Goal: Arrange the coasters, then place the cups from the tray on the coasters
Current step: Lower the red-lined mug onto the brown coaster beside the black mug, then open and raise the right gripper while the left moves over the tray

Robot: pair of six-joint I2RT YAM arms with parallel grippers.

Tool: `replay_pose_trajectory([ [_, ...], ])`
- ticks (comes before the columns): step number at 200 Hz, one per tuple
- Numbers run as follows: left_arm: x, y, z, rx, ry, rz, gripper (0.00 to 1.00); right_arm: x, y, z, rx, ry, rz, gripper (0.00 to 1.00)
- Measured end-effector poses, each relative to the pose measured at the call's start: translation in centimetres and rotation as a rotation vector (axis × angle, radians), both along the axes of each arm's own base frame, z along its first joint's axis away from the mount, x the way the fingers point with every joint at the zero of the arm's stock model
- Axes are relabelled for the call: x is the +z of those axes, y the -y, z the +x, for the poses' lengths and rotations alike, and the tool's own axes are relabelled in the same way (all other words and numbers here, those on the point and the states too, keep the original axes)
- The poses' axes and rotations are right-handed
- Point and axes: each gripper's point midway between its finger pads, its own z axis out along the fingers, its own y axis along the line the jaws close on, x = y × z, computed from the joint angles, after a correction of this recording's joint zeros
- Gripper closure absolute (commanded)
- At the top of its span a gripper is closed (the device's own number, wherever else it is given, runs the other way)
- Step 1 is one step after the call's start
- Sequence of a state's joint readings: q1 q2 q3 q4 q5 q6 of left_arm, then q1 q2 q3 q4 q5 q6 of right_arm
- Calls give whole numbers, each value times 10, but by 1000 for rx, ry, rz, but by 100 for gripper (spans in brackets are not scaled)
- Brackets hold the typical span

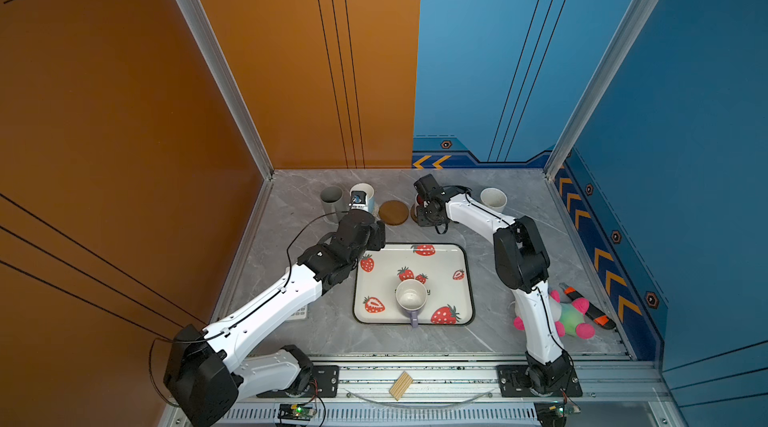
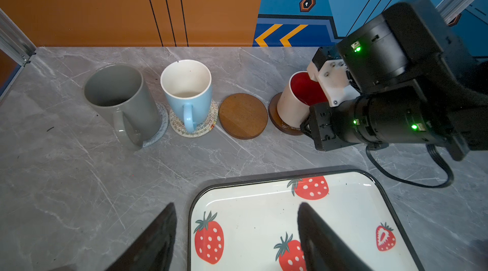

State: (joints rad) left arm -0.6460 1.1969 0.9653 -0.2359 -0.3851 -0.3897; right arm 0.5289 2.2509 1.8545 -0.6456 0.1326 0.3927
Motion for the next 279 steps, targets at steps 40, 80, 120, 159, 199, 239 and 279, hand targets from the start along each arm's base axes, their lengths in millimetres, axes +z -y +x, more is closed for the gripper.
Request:
replay_pose_trajectory([
  [40, 0, 0, 0, -1, -1, 0, 27, 0, 1, 2, -3, 1, 0, 100],
  [80, 0, 0, 0, -1, -1, 0, 27, 0, 1, 2, -4, 1, 1, 90],
  [120, 0, 0, 0, -1, -1, 0, 27, 0, 0, 3, -12, 3, 8, 76],
  [159, 0, 0, 0, -1, -1, 1, 27, 1, 0, 3, -21, 6, 14, 61],
  [199, -1, -2, -2, -1, -8, 6, 27, 2, 1, 4, -26, 6, 15, 40],
  [239, 7, -4, -5, -1, 9, -7, 27, 21, 4, -6, -24, 26, 26, 33],
  [279, 15, -6, -8, 1, 26, -26, 27, 85, 14, -36, -20, 124, 65, 31],
])
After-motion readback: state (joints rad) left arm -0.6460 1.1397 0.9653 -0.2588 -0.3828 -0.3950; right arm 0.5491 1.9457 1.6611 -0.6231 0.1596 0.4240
